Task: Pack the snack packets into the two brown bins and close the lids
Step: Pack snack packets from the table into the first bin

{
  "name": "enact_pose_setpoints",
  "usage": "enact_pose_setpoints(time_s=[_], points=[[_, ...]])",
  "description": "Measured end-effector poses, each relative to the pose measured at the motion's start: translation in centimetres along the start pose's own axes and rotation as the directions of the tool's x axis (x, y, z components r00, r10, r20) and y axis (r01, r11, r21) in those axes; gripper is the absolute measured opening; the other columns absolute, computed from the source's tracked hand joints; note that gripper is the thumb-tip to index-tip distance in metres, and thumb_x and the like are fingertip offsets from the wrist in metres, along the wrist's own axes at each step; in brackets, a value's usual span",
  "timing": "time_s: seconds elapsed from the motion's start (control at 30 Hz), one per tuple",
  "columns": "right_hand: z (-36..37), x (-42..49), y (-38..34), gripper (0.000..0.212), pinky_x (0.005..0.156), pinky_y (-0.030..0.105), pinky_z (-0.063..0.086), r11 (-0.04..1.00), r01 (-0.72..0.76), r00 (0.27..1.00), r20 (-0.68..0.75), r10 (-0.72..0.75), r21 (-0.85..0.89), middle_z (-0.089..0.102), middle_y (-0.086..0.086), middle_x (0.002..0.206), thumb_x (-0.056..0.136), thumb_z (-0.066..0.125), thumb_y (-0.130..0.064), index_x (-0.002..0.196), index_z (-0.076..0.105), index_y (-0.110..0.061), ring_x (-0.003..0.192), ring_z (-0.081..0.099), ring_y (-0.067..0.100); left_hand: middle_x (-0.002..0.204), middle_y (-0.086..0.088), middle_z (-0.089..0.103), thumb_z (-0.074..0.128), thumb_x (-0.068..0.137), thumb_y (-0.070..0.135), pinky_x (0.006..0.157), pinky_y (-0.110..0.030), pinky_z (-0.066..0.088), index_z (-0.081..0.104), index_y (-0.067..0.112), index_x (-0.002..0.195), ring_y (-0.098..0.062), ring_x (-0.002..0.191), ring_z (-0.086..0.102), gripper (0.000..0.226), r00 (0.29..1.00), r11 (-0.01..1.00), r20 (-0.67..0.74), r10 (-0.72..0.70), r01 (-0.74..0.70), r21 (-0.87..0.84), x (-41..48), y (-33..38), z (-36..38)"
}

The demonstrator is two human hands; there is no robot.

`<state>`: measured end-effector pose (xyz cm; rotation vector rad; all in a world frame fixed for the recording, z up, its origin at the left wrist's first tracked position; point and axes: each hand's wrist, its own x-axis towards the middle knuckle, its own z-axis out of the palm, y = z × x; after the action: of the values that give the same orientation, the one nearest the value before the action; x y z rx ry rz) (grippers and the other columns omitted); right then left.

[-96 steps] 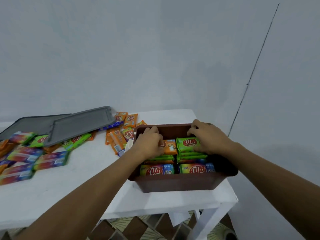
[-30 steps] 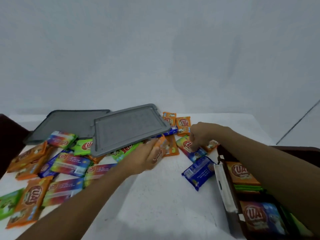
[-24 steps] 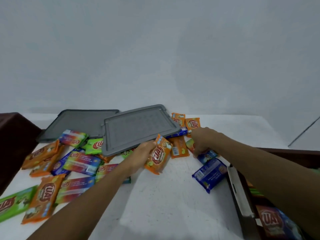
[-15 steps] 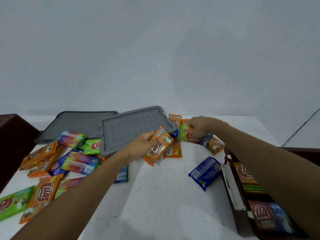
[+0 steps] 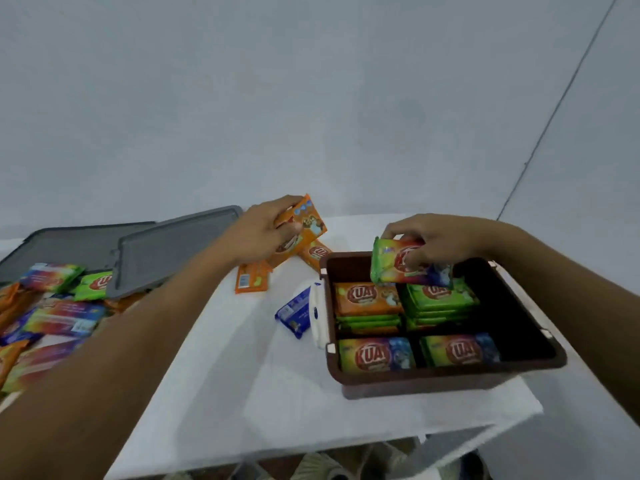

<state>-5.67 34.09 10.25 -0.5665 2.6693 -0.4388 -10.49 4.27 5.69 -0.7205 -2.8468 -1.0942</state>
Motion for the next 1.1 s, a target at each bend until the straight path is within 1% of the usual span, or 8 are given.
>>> enact_pose_setpoints(time_s=[0.17, 0.27, 0.47, 0.6, 0.7, 0.8, 0.93, 1.1], points=[[3.2, -4.1, 4.9, 0.024, 0.084, 0.035, 0.052, 0.997, 0.018, 0.994, 0.106, -0.010, -0.076, 0.062, -0.007, 0.108, 0.090, 0.058, -0.018, 0.111, 0.061, -0.027, 0.095, 0.060, 0.010, 0.108, 0.009, 0.063, 0.058, 0.096, 0.029, 0.076, -0.014, 0.049, 0.044, 0.025, 0.140, -0.007, 0.092, 0.064, 0.046, 0.984, 0.996, 0.160, 0.075, -0.067, -0.052, -0.9, 6.8, 2.5], [4.4, -5.2, 6.2, 0.028, 0.086, 0.028, 0.051, 0.997, -0.002, 0.981, 0.193, 0.017, -0.077, 0.065, -0.006, 0.115, 0.092, 0.058, -0.017, 0.119, 0.062, -0.023, 0.100, 0.061, 0.012, 0.092, 0.007, 0.063, 0.060, 0.094, 0.032, 0.068, -0.021, 0.049, 0.039, 0.029, 0.128, -0.006, 0.078, 0.064, 0.040, 0.916, 0.999, 0.401, 0.025, -0.035, 0.018, -1.6, 9.2, 5.3], [7.2, -5.5, 7.4, 0.043, 0.088, 0.024, 0.045, 0.982, 0.039, 0.971, 0.238, 0.007, -0.187, 0.061, -0.008, 0.122, 0.093, 0.061, -0.020, 0.135, 0.054, -0.024, 0.100, 0.056, 0.009, 0.095, 0.002, 0.052, 0.063, 0.093, 0.028, 0.063, -0.027, 0.043, 0.045, 0.019, 0.121, -0.016, 0.077, 0.051, 0.034, 0.788, 0.951, 0.605, -0.116, -0.087, 0.295, -2.7, 10.2, 11.6], [7.3, -5.4, 7.6, 0.044, 0.090, 0.021, 0.043, 0.983, 0.057, 0.965, 0.261, -0.009, -0.177, 0.063, -0.007, 0.125, 0.092, 0.064, -0.025, 0.135, 0.055, -0.024, 0.103, 0.057, 0.007, 0.111, -0.006, 0.057, 0.060, 0.094, 0.032, 0.073, -0.031, 0.039, 0.048, 0.019, 0.127, -0.020, 0.089, 0.050, 0.038, 0.769, 0.865, 0.611, -0.187, -0.166, 0.474, -2.7, 10.5, 12.5], [7.2, -5.3, 7.7, 0.044, 0.086, 0.019, 0.042, 0.978, 0.079, 0.962, 0.272, -0.024, -0.192, 0.065, -0.007, 0.124, 0.090, 0.066, -0.026, 0.134, 0.057, -0.024, 0.097, 0.055, 0.005, 0.138, -0.003, 0.052, 0.058, 0.095, 0.033, 0.094, -0.034, 0.042, 0.044, 0.020, 0.142, -0.024, 0.121, 0.051, 0.050, 0.726, 0.834, 0.651, -0.224, -0.203, 0.513, -2.8, 10.8, 12.7], [7.2, -4.9, 7.9, 0.045, 0.087, 0.021, 0.048, 0.979, 0.086, 0.963, 0.269, -0.034, -0.185, 0.067, -0.008, 0.118, 0.089, 0.068, -0.024, 0.132, 0.058, -0.024, 0.096, 0.061, 0.006, 0.140, -0.002, 0.053, 0.060, 0.094, 0.035, 0.100, -0.035, 0.043, 0.045, 0.021, 0.142, -0.022, 0.126, 0.050, 0.053, 0.719, 0.853, 0.657, -0.228, -0.178, 0.491, -2.9, 10.9, 12.7], [6.4, -4.2, 8.4, 0.035, 0.082, 0.026, 0.055, 0.979, 0.138, 0.978, 0.176, -0.111, -0.150, 0.072, -0.010, 0.102, 0.090, 0.057, -0.008, 0.120, 0.066, -0.024, 0.087, 0.065, 0.002, 0.111, 0.000, 0.066, 0.065, 0.090, 0.038, 0.086, -0.036, 0.053, 0.063, 0.018, 0.117, -0.017, 0.102, 0.063, 0.034, 0.802, 0.887, 0.584, -0.125, -0.174, 0.428, -3.1, 10.1, 12.2], [4.6, -2.3, 8.1, 0.017, 0.076, 0.026, 0.054, 0.969, 0.224, 0.970, -0.070, -0.232, -0.099, 0.070, -0.012, 0.088, 0.091, 0.060, -0.014, 0.099, 0.068, -0.027, 0.079, 0.065, 0.000, 0.084, 0.009, 0.060, 0.063, 0.090, 0.028, 0.065, -0.030, 0.050, 0.058, 0.021, 0.089, -0.007, 0.076, 0.055, 0.008, 0.975, 0.922, 0.141, 0.171, -0.208, 0.325, -3.7, 7.9, 10.2]])
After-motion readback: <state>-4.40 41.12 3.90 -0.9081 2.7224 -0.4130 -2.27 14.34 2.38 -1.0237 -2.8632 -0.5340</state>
